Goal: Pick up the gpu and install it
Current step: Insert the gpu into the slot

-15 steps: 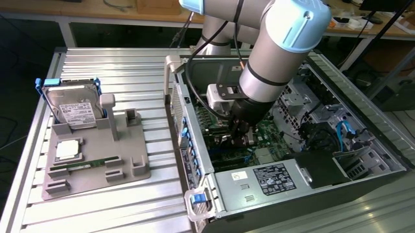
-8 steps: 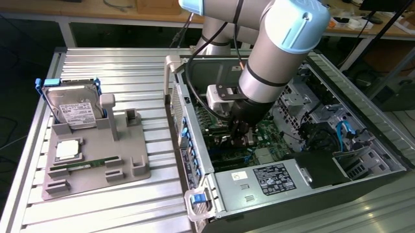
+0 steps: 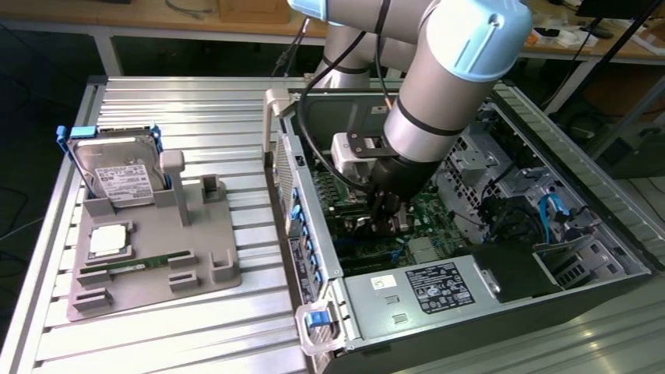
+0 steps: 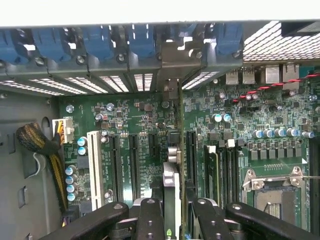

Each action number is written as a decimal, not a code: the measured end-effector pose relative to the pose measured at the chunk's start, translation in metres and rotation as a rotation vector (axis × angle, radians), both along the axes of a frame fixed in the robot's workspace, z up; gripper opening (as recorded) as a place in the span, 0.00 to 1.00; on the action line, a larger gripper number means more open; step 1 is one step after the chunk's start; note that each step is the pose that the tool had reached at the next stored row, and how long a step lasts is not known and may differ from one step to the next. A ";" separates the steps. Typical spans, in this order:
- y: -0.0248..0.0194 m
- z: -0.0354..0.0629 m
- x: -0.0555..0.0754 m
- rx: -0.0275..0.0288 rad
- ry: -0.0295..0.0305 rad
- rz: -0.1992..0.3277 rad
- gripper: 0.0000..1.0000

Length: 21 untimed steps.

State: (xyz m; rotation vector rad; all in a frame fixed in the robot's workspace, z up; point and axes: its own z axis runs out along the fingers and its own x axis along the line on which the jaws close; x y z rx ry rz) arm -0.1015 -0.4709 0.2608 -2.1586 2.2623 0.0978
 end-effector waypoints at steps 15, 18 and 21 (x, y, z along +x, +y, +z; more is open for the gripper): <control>-0.0003 0.0043 0.000 0.0001 0.0000 0.000 0.27; -0.0009 0.0043 0.000 0.0000 0.0000 0.000 0.27; -0.0016 0.0043 0.000 -0.0004 0.0000 0.000 0.27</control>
